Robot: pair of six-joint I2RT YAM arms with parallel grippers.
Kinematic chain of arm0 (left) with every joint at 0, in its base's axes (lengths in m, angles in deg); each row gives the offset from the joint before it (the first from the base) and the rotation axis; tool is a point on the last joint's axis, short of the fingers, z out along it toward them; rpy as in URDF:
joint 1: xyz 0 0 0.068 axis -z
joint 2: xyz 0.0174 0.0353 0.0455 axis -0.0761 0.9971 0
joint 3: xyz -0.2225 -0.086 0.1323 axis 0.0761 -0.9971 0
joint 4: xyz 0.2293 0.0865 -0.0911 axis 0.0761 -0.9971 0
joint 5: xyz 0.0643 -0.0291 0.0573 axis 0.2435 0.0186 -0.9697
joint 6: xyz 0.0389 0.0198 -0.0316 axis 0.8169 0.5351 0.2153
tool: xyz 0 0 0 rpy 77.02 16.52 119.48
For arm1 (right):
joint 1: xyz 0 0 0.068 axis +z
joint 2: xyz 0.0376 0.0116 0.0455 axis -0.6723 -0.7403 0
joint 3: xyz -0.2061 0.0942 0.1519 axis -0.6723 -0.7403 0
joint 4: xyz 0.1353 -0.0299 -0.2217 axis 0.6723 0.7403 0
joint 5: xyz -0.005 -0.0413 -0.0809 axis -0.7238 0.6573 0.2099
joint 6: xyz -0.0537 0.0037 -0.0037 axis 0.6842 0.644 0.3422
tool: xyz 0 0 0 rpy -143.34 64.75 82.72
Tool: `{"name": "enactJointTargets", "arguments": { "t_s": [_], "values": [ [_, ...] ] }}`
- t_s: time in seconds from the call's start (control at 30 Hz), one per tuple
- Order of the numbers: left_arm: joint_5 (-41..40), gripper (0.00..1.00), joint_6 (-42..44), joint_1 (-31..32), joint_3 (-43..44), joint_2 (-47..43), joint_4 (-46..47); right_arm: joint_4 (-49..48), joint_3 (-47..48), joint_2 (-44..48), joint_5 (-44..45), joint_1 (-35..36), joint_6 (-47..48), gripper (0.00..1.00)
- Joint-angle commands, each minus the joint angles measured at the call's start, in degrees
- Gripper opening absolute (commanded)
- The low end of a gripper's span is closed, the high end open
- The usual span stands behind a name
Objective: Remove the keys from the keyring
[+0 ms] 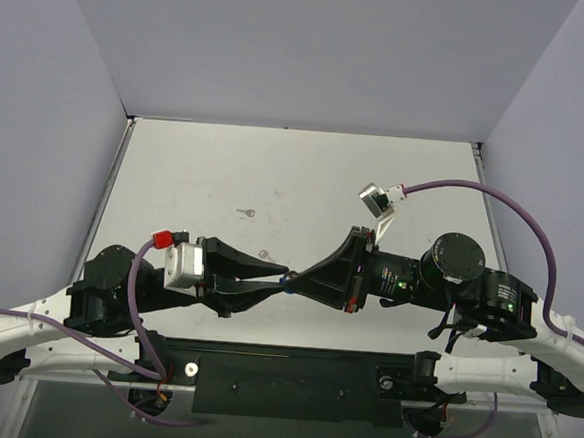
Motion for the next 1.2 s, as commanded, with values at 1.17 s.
{"name": "enactJointTargets", "arguments": {
  "t_s": [1.17],
  "values": [
    [1.6, 0.00, -14.0, 0.3, 6.2, 1.7, -2.0, 1.7, 3.0, -1.7, -4.0, 0.6, 4.1, 0.00]
  ]
}}
